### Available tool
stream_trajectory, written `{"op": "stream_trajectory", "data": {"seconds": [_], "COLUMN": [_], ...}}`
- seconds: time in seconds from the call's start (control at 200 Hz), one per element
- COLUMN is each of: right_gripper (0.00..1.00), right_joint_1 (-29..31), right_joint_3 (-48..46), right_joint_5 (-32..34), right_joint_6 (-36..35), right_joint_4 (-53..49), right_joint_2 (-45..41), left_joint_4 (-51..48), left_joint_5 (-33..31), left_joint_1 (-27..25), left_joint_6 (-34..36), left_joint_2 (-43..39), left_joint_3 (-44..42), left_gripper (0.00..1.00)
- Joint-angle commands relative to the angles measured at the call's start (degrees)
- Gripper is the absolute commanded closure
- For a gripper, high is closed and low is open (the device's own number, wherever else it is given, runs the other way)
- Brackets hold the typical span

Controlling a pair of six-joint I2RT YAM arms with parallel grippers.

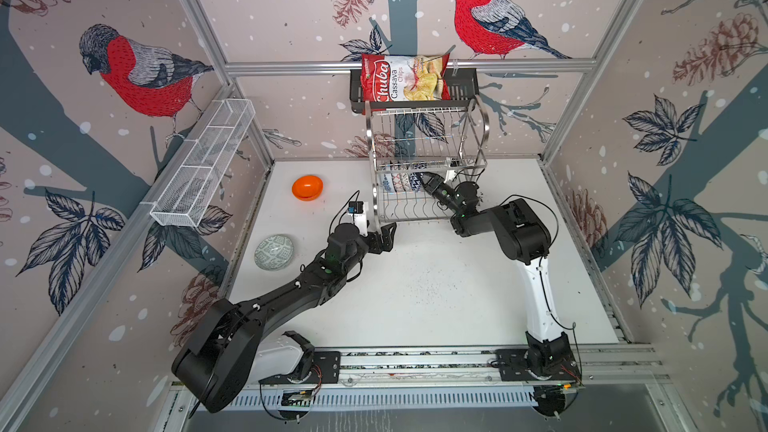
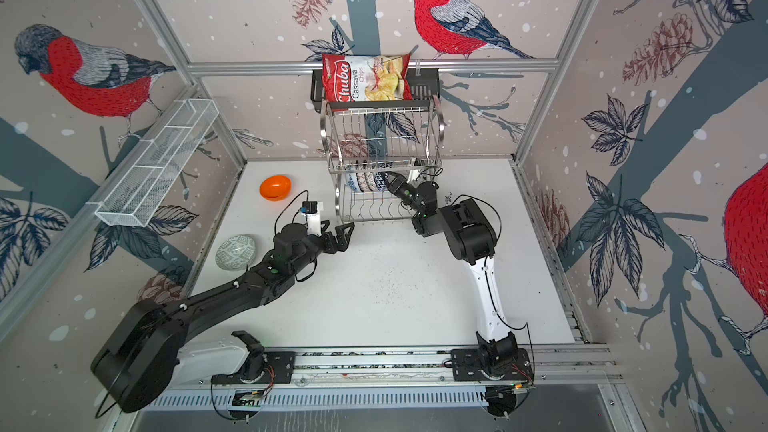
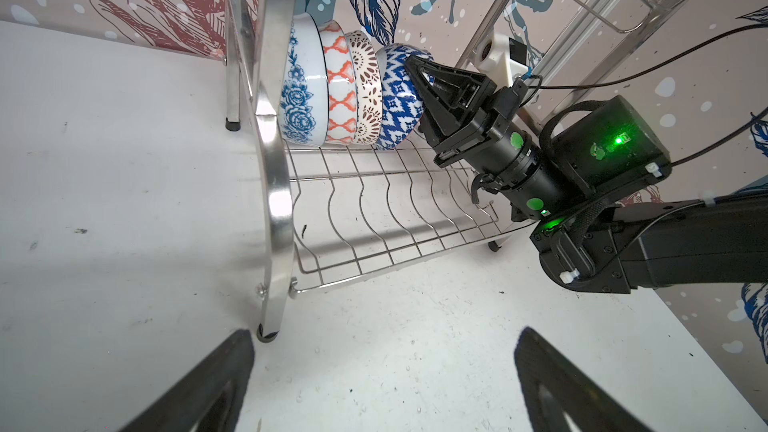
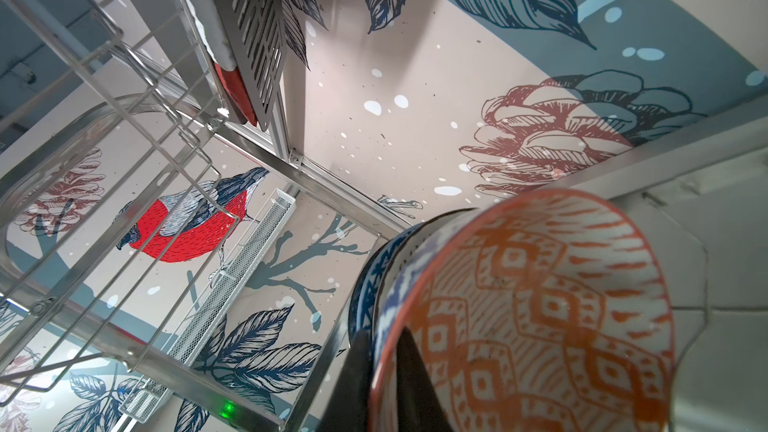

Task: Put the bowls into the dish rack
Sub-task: 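Lower the bowl upright onto the rack wires with the right gripper, then open the right gripper and release the orange-patterned bowl in the rack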

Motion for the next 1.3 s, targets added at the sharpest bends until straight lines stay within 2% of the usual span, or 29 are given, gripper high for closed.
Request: {"op": "stream_trajectory", "data": {"seconds": [0.0,0.445,0.825,1.296], "right_gripper": [0.84,0.78,0.78,0.74], "right_joint_1": [0.1,0.2,0.2,0.4], "right_joint_3": [1.0,0.8,0.5,-5.1], "right_joint_5": [-0.9,-0.7,-0.7,0.6], "right_joint_6": [-1.4,-1.5,-1.7,0.5], "right_joint_4": [-0.2,-0.7,-1.0,3.0], "right_joint_2": [0.4,0.1,-1.1,-5.4], "left_joint_4": [0.4,0.4,0.4,0.5], "left_joint_5": [-0.1,-0.1,0.0,0.0], "left_joint_1": [0.1,0.1,0.0,0.0], "left_joint_6": [1.0,1.0,1.0,0.9], "left_joint_2": [0.1,0.1,0.0,-0.2], "left_joint_3": [0.5,0.5,0.5,0.5], "left_gripper": [0.02,0.02,0.02,0.02]}}
